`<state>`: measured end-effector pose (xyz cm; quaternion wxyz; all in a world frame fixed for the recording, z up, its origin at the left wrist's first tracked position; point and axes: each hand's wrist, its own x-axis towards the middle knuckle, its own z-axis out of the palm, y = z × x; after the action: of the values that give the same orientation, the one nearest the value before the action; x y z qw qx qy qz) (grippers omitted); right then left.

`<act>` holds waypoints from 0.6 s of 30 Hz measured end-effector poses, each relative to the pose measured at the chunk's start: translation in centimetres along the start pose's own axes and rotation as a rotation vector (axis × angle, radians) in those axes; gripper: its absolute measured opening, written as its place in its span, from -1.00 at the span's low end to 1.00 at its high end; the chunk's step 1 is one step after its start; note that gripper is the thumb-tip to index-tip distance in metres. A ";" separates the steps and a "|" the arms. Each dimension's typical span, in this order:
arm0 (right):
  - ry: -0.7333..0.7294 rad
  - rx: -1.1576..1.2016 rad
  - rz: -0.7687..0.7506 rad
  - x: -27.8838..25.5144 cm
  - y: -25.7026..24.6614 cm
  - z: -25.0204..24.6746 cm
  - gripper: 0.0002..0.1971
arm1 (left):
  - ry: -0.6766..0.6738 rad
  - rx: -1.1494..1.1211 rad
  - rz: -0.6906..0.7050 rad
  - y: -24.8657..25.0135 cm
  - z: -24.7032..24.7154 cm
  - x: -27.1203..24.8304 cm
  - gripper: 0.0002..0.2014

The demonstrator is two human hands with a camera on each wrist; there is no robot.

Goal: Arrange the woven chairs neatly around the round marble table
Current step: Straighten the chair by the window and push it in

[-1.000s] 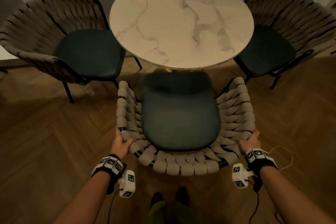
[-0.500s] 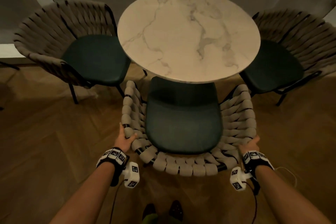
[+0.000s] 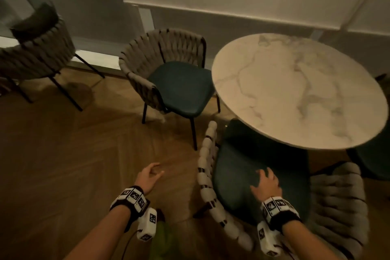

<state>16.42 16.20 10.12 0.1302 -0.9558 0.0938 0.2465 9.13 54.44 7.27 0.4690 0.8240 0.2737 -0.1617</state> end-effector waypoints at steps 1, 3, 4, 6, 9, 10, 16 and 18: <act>-0.013 0.004 -0.063 0.8 -3.3 -0.4 -0.39 | 0.019 0.000 -0.006 0.1 -2.0 0.6 -0.64; -0.017 0.014 -0.188 2.3 -10.0 -1.0 -0.44 | 0.072 -0.005 0.013 0.5 -6.2 2.0 -0.66; -0.018 0.040 -0.251 3.1 -13.4 -1.0 -0.47 | 0.085 0.000 0.034 0.8 -8.2 2.9 -0.66; -0.025 0.101 -0.342 4.9 -20.2 -0.8 -0.49 | 0.076 0.052 0.070 1.1 -12.3 5.7 -0.64; -0.041 0.139 -0.401 7.2 -30.5 -0.5 -0.45 | 0.076 0.170 0.113 1.7 -18.9 11.1 -0.60; -0.067 0.157 -0.413 7.7 -33.7 -0.3 -0.45 | 0.055 0.203 0.109 2.0 -21.0 13.0 -0.59; -0.105 0.165 -0.457 12.5 -46.1 -0.3 -0.44 | -0.004 0.313 0.152 5.0 -28.3 22.0 -0.59; -0.110 0.173 -0.459 14.7 -49.6 -0.2 -0.44 | -0.013 0.307 0.152 5.8 -30.7 26.2 -0.58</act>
<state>41.28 61.46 13.05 0.2689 -0.9225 -0.1125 0.2531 33.78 86.36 13.16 0.3502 0.9033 0.1797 -0.1708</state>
